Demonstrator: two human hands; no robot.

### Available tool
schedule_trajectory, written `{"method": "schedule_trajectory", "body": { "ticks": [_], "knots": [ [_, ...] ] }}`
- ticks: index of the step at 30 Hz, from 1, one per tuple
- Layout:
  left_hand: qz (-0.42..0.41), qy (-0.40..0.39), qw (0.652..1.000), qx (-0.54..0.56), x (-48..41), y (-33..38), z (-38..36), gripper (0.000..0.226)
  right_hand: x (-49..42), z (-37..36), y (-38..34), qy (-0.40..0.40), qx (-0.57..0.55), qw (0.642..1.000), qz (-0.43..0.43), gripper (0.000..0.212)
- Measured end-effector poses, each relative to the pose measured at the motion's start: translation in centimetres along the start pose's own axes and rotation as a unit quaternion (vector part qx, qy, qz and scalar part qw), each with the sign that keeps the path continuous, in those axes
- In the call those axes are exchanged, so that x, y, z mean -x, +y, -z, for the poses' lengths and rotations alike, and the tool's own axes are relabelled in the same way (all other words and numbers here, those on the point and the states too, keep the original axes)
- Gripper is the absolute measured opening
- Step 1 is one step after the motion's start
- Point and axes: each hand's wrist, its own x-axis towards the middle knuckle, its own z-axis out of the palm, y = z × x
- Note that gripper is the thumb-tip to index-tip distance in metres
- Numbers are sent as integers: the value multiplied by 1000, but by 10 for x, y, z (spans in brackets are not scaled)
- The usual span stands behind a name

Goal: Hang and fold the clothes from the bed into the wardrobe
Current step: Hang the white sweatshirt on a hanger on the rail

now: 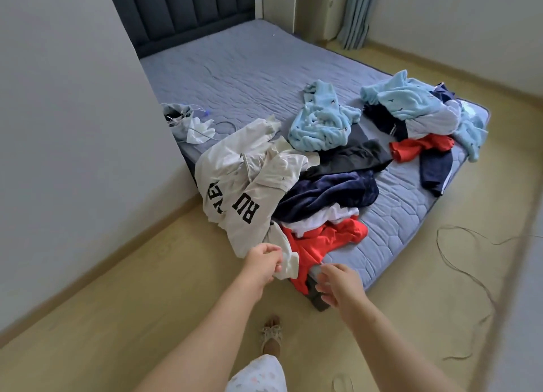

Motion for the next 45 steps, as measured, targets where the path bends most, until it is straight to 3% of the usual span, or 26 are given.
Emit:
{"method": "schedule_trajectory", "body": {
  "ticks": [8, 17, 31, 34, 38, 40, 42, 45],
  "knots": [
    [68, 18, 997, -21, -100, 38, 16, 16, -86, -41, -55, -16, 21, 999, -35, 11],
    [174, 99, 979, 34, -170, 41, 28, 15, -172, -76, -84, -60, 111, 987, -96, 10],
    [334, 165, 918, 136, -246, -21, 26, 12, -287, -107, -86, -95, 193, 962, -169, 12],
    [343, 158, 917, 126, -276, -34, 29, 11, -312, -124, -77, -91, 177, 963, -181, 11],
    [342, 150, 927, 34, -318, -57, 19, 13, -341, -144, -56, -85, 166, 959, -215, 15],
    [360, 174, 917, 17, -341, -68, 13, 21, -354, -152, -44, -83, 164, 955, -233, 17],
    [389, 220, 893, 61, -360, -82, 9, 49, -363, -156, -35, -81, 164, 952, -245, 16],
    [472, 242, 823, 204, -383, -96, 4, 88, -377, -159, -25, -75, 171, 950, -251, 15]
  ]
}}
